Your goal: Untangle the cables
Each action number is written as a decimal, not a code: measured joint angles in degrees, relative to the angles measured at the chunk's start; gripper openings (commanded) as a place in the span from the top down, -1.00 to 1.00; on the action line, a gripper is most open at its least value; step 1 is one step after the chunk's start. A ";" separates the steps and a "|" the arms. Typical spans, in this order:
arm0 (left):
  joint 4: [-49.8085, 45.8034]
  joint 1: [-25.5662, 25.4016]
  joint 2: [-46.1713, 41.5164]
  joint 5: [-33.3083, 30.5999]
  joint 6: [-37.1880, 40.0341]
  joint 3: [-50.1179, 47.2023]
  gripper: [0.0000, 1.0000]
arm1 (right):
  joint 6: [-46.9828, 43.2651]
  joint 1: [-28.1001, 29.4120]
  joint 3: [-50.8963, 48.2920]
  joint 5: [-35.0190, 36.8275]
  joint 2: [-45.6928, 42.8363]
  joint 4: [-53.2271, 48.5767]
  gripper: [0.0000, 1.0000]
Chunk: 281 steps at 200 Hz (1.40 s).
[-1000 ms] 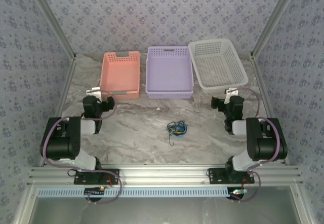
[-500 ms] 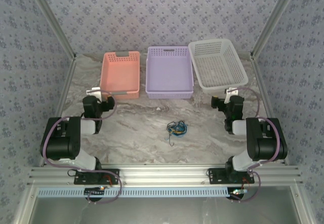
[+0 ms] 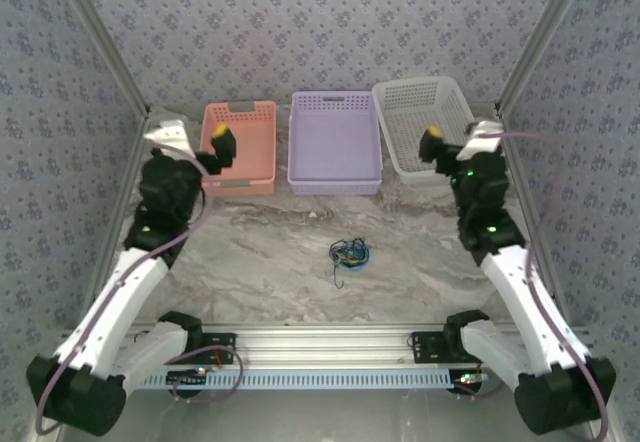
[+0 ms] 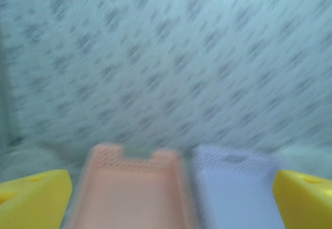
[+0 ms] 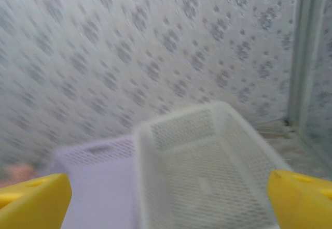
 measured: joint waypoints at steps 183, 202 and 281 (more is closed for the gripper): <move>-13.11 -39.12 43.69 7.63 -27.65 0.22 0.04 | 31.30 28.20 -23.47 -18.56 10.05 -17.66 0.15; -11.74 -39.17 44.74 7.85 -28.00 0.59 0.05 | 31.21 27.71 -23.45 -19.41 14.58 -14.01 0.34; -17.11 -42.42 44.15 3.43 -28.17 4.66 -0.23 | 30.73 25.94 -23.17 -17.92 20.41 -9.49 0.92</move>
